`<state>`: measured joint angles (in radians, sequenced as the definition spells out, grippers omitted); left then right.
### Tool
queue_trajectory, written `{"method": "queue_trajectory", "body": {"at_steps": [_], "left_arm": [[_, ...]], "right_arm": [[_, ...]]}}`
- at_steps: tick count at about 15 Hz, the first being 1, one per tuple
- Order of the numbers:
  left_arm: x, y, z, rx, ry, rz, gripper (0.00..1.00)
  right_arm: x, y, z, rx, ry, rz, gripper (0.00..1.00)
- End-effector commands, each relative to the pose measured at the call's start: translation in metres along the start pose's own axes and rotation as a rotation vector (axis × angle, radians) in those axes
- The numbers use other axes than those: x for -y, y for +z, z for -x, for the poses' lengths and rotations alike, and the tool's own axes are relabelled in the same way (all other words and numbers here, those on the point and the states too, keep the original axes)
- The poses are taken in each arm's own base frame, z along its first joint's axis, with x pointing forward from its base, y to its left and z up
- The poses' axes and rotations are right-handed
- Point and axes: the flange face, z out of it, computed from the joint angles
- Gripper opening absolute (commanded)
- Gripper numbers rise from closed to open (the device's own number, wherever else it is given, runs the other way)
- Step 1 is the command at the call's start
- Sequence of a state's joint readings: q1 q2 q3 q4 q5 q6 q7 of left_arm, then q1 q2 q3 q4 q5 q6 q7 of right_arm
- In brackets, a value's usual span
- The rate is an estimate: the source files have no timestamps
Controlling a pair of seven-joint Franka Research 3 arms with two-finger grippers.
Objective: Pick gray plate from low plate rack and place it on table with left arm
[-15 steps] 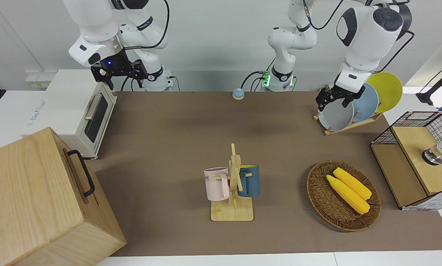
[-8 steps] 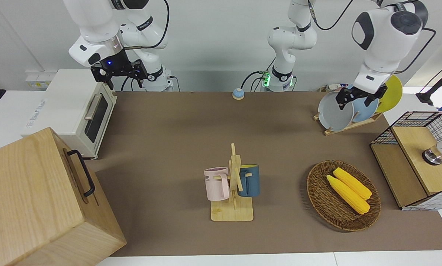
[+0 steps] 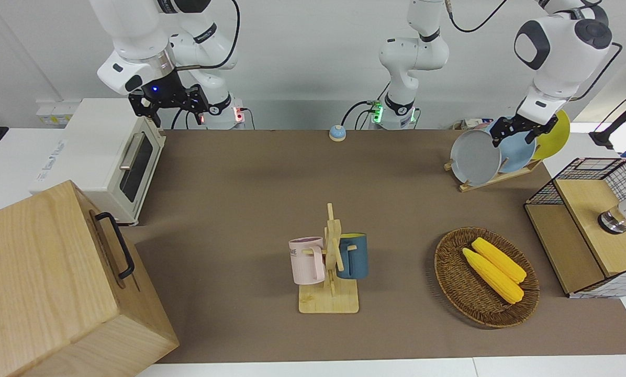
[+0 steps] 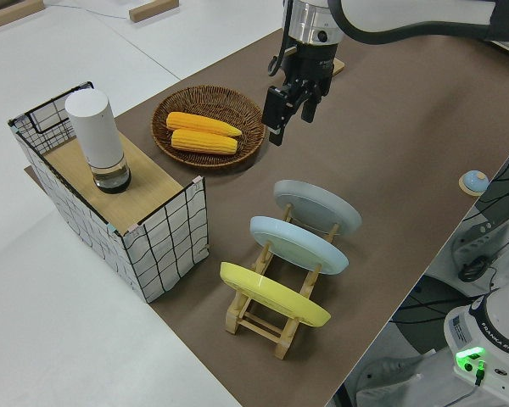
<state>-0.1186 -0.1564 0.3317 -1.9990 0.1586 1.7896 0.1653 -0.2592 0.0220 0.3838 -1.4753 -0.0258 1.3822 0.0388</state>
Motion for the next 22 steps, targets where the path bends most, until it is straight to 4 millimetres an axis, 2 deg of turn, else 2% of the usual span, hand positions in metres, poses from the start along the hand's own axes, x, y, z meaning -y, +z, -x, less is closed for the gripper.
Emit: {"method": "queue_trajectory", "body": {"at_steps": [1,5,10,12,15,17,22], "left_arm": [[-0.003,0.034,0.027,0.008,0.004,0.010,1.00],[0.009,0.059,0.039,0.052,-0.022,0.030,1.00],[0.010,0.080,0.045,0.075,-0.029,0.041,0.99],[0.010,0.090,0.048,0.080,-0.031,0.045,0.88],[0.012,0.093,0.048,0.088,-0.035,0.046,0.24],[0.012,0.093,0.048,0.089,-0.036,0.047,0.05],[0.012,0.092,0.048,0.090,-0.058,0.046,0.00]], "right_arm": [[-0.003,-0.003,0.002,0.001,0.017,0.006,0.983],[-0.002,-0.003,0.002,0.001,0.015,0.006,0.983],[-0.003,-0.003,0.002,0.001,0.017,0.006,0.983],[-0.002,-0.003,0.002,0.003,0.015,0.007,0.983],[-0.003,-0.003,0.002,0.003,0.017,0.006,0.983],[-0.002,-0.003,0.002,0.003,0.015,0.007,0.983],[-0.002,-0.003,0.002,0.001,0.015,0.005,0.983]]}}
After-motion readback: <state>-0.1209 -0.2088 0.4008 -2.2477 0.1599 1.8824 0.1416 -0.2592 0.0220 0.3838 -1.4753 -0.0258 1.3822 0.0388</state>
